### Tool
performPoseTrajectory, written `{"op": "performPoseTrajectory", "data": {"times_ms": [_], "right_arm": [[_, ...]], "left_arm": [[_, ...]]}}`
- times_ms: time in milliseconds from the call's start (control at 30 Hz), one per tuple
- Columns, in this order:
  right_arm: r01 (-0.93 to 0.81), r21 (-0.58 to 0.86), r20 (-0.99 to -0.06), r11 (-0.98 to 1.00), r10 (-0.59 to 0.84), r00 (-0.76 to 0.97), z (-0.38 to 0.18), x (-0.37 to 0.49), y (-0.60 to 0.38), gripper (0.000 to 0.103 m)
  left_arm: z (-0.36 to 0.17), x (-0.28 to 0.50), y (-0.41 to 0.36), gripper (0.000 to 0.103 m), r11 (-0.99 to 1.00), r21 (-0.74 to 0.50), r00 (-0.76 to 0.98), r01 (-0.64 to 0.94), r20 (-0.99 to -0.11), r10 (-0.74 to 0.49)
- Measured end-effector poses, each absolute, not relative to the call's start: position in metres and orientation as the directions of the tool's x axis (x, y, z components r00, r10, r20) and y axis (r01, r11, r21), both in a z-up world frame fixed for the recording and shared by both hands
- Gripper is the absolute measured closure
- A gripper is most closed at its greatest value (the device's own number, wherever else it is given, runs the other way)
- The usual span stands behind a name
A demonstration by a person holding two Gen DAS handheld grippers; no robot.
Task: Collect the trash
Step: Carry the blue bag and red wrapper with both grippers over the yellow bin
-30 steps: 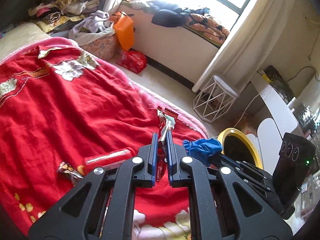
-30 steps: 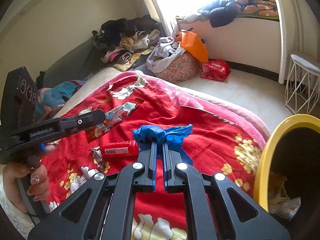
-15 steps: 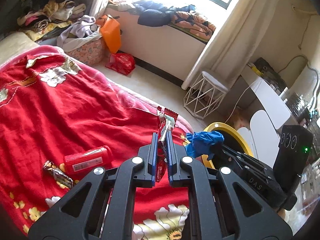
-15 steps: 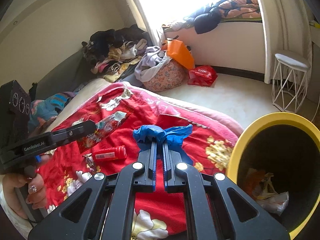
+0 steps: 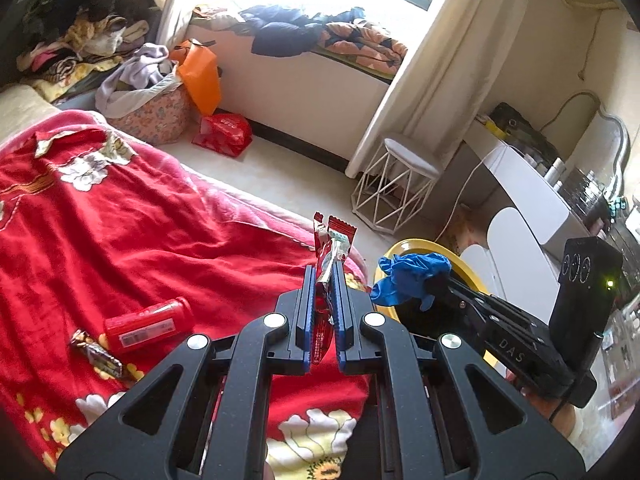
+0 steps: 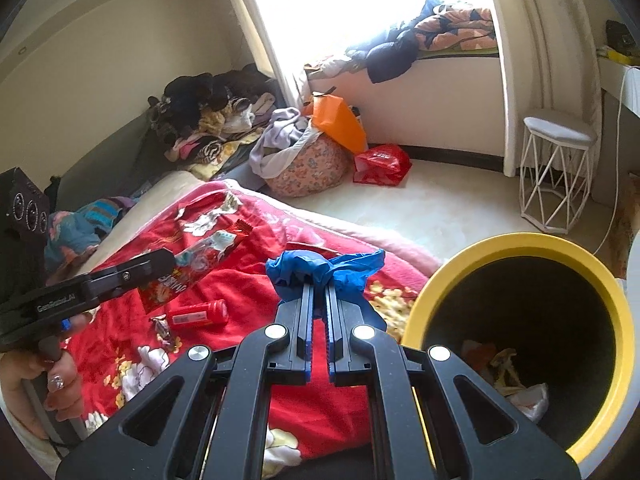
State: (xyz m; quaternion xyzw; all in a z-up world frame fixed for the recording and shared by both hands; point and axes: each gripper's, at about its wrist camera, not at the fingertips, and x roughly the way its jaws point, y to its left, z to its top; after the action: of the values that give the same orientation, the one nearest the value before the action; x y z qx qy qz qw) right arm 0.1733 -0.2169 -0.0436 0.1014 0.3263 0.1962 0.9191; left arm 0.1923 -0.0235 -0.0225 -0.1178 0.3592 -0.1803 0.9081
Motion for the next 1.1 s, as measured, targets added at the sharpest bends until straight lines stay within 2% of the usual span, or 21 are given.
{"op": "performPoseTrajectory", "data": {"times_ms": [1100], "right_arm": [[-0.080, 0.305, -0.568, 0.949, 0.248, 0.785, -0.048, 0.166, -0.310, 0.098]], "left_arm": [[-0.025, 0.188, -0.096, 0.098, 0.867, -0.312, 0.602, 0.389, -0.626, -0.496]]}}
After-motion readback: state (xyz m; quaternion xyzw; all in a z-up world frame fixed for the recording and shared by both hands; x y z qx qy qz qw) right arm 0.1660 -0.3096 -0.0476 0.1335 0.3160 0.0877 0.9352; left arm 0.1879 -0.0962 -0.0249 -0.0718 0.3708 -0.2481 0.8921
